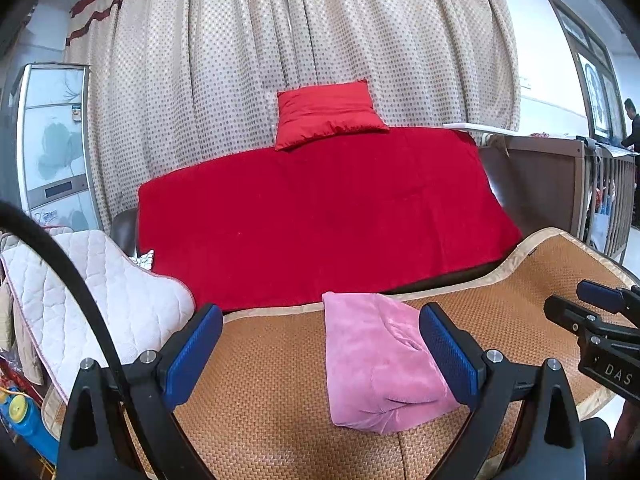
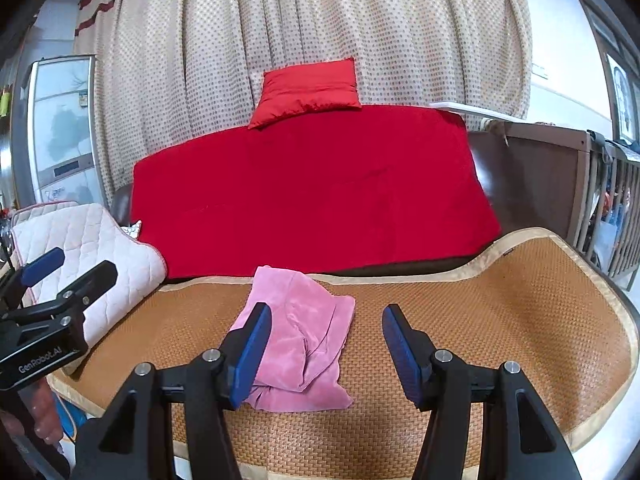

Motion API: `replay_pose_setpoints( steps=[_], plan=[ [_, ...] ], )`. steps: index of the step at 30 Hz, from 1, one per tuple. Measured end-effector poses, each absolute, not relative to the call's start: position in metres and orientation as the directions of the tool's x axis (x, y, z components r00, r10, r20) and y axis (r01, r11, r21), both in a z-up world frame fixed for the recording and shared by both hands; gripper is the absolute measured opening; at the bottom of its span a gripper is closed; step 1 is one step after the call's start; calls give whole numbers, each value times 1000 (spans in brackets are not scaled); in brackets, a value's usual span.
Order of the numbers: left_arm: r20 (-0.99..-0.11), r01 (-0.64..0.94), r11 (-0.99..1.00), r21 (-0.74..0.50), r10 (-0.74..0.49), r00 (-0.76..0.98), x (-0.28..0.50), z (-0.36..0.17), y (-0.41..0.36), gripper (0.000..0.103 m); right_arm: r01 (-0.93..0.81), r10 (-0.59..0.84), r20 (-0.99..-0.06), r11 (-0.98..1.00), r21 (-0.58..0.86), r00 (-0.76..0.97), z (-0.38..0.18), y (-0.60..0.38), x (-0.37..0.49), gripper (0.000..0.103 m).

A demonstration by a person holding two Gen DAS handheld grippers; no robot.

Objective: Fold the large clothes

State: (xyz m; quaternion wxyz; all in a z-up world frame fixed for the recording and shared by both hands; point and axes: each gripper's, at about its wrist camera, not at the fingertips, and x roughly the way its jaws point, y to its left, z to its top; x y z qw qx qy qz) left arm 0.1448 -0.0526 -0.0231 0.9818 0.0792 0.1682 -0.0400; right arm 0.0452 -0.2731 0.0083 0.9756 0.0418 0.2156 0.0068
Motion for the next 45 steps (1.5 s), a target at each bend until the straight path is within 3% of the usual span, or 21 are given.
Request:
replay_pose_setpoints(
  steps=[45],
  plan=[
    [-331,-1,992,129,44,942,145,-29,-21,99,-79,108,-442,993,84,890,5,-237,48,62]
  ],
)
